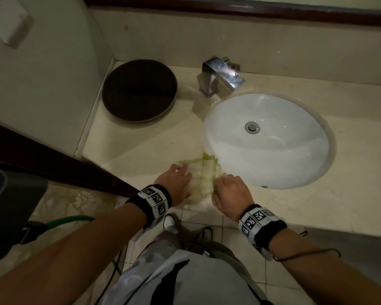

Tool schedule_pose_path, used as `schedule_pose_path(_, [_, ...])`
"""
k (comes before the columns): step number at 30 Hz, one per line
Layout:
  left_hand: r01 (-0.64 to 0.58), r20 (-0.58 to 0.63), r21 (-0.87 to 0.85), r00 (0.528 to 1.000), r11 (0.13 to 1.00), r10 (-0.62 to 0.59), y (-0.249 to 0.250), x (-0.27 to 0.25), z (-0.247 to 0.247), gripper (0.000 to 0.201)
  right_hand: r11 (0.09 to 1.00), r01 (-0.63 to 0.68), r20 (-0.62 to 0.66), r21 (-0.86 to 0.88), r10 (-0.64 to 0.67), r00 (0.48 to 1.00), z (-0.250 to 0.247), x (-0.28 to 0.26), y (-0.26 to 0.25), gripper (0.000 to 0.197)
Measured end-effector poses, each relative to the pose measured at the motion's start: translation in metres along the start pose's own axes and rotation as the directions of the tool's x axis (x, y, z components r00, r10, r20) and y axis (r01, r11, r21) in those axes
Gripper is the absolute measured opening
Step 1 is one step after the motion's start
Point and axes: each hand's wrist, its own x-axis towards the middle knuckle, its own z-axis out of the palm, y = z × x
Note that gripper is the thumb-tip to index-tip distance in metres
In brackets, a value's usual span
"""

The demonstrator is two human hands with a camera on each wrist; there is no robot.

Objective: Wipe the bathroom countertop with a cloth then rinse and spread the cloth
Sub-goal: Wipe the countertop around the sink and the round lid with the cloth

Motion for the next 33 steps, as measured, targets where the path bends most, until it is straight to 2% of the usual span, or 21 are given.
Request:
schedule_pose_path(3, [-0.014,-0.006,-0.026,1.000,1.000,0.014,-0.002,0.000,-0.001,0.066,0.999,-0.049,0.055,0.020,0.048,0.997,-0.005,0.004,-0.006,0.013])
schedule_pose_path(5, [-0.019,-0.009,-0.054,1.000,0.998,0.018,-0.003,0.000,-0.001,0.065,0.982,-0.136,0.109,0.133,0.122,0.987,-0.008,0.008,-0.008,0.018])
schedule_pose_path(8, [-0.021,0.003,-0.065,1.000,0.998,0.021,-0.005,0.001,0.000,0.065,0.927,-0.270,0.246,0.260,0.207,0.947,-0.012,0.011,-0.007,0.016])
schedule_pose_path(13, [-0.030,-0.001,-0.088,1.000,0.996,0.030,-0.008,0.004,0.002,0.067,0.945,-0.290,0.394,0.153,0.211,0.895,-0.018,0.004,0.003,0.020])
schedule_pose_path(17, [-0.032,-0.011,-0.110,0.999,0.993,0.031,-0.007,0.003,0.002,0.065,0.952,-0.293,0.456,0.090,0.222,0.862,-0.021,0.006,-0.001,0.024])
schedule_pose_path(20, [-0.029,-0.016,-0.114,1.000,0.993,0.027,-0.007,0.002,0.002,0.065,0.957,-0.289,0.428,0.009,0.258,0.866,-0.033,0.012,-0.010,0.022])
schedule_pose_path(22, [-0.028,-0.019,-0.121,0.999,0.992,0.026,-0.007,0.002,0.002,0.065,0.969,-0.244,0.296,-0.042,0.245,0.923,-0.037,0.016,-0.015,0.030])
schedule_pose_path(24, [-0.033,-0.022,-0.110,0.999,0.993,0.031,-0.007,0.001,0.003,0.065,0.989,-0.140,0.104,-0.038,0.143,0.984,-0.035,0.019,-0.020,0.034])
schedule_pose_path(25, [-0.038,-0.023,-0.096,0.999,0.995,0.036,-0.007,0.000,0.003,0.066,0.997,-0.071,0.075,-0.030,0.073,0.995,-0.029,0.020,-0.024,0.036])
schedule_pose_path(28, [-0.047,-0.026,-0.061,0.999,0.997,0.046,-0.009,-0.001,0.005,0.066,0.999,0.048,0.161,0.010,-0.049,0.986,-0.008,0.022,-0.032,0.056])
schedule_pose_path(30, [-0.051,-0.043,-0.062,0.998,0.997,0.048,-0.010,-0.003,0.006,0.066,0.999,0.039,0.222,0.027,-0.044,0.974,0.005,0.021,-0.033,0.061])
schedule_pose_path(33, [-0.054,-0.064,-0.065,0.997,0.996,0.050,-0.011,-0.007,0.009,0.066,0.999,0.024,0.242,0.024,-0.029,0.970,0.017,0.016,-0.032,0.061])
